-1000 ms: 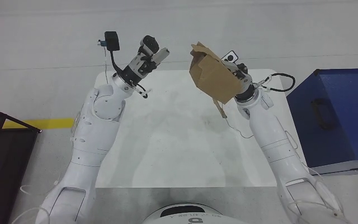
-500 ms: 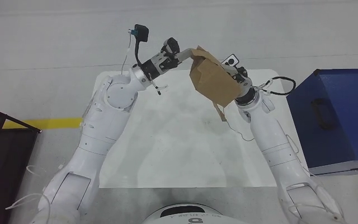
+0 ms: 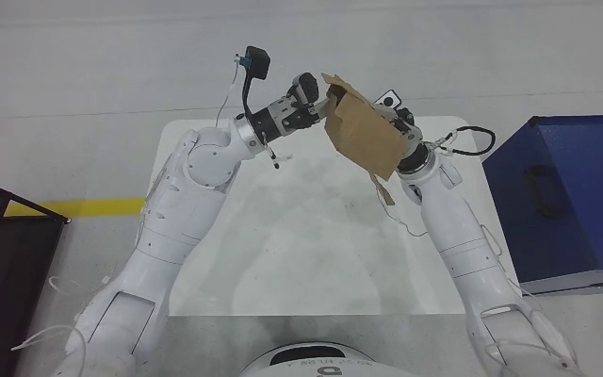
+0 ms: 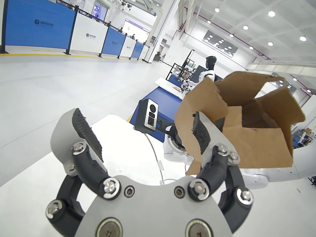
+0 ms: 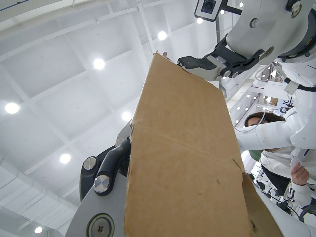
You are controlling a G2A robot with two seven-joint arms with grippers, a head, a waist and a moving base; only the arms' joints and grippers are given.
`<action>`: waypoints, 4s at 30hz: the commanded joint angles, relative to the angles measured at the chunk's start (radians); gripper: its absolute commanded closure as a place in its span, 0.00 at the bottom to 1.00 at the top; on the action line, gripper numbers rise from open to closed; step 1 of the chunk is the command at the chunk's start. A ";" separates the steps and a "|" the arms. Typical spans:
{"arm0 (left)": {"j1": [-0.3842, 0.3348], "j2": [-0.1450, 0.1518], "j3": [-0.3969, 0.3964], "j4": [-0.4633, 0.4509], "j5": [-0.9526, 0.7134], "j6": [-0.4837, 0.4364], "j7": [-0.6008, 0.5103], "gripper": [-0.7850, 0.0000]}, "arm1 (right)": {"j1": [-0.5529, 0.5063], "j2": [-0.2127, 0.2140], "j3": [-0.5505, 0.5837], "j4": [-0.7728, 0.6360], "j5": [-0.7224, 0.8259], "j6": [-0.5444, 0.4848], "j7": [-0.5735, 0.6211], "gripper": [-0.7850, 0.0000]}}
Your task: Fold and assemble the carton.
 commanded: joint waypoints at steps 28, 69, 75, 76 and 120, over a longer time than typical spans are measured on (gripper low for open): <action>0.073 0.020 -0.031 -0.107 0.188 0.097 0.048 0.00 | -0.011 -0.010 0.005 -0.001 -0.016 0.014 0.026 1.00; -0.028 0.029 -0.032 -0.019 -0.015 0.025 -0.095 0.00 | 0.015 -0.028 -0.003 0.037 -0.007 0.041 0.015 1.00; -0.008 0.033 -0.048 -0.048 0.002 0.049 -0.064 0.00 | 0.018 -0.030 0.000 0.055 -0.008 0.036 0.016 1.00; -0.003 0.035 -0.057 -0.051 0.008 0.054 -0.053 0.00 | 0.018 -0.029 0.003 0.058 -0.005 0.036 0.018 1.00; -0.024 0.036 0.000 -0.042 -0.098 0.036 -0.113 0.00 | 0.028 -0.034 0.032 0.128 -0.017 0.064 0.027 1.00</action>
